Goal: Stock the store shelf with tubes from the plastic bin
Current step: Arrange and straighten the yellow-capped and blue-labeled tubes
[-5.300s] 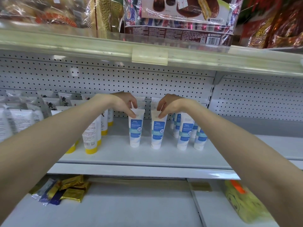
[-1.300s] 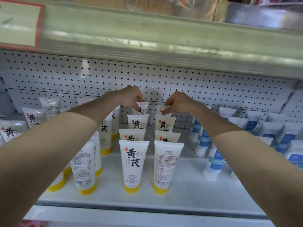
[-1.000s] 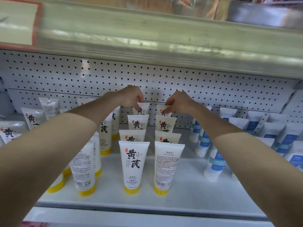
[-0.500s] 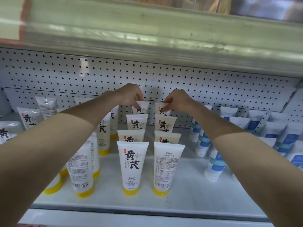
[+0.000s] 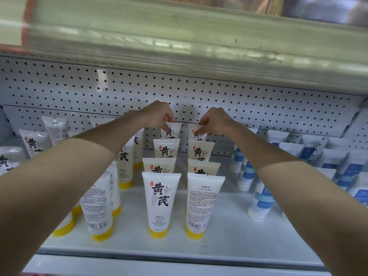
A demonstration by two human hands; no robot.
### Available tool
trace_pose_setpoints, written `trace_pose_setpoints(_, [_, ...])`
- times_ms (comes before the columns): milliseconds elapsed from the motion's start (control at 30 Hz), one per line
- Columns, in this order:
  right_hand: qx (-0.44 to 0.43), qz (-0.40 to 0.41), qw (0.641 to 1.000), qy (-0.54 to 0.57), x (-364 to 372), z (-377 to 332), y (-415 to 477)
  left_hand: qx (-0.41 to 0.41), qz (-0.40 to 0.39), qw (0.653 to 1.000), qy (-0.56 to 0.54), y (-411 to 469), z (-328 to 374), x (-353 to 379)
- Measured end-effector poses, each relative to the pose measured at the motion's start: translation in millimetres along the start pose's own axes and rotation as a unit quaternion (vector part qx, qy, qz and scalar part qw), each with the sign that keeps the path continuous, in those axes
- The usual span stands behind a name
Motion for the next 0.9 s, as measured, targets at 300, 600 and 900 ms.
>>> trace_pose_setpoints(300, [-0.006,-0.007,1.0,0.005,1.5,2.0,1.1,-0.004,-0.002,1.0,0.003,0.5,-2.4,2.0])
trace_pose_setpoints(600, [-0.005,-0.033,0.999,-0.025,-0.1,1.3,-3.6,-0.016,-0.021,1.0,0.002,-4.9,-3.3,-2.6])
trace_pose_setpoints(900, [-0.018,-0.024,0.999,-0.03,-21.8,-14.6,-28.7,-0.018,0.014,0.999,-0.027,-30.0,7.7,-27.8])
Point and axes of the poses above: each hand's wrist, its own y-axis towards the middle knuckle, its own x-axis out of the palm, z = x × y, the point moved 5 cm from there along y, towards the middle knuckle
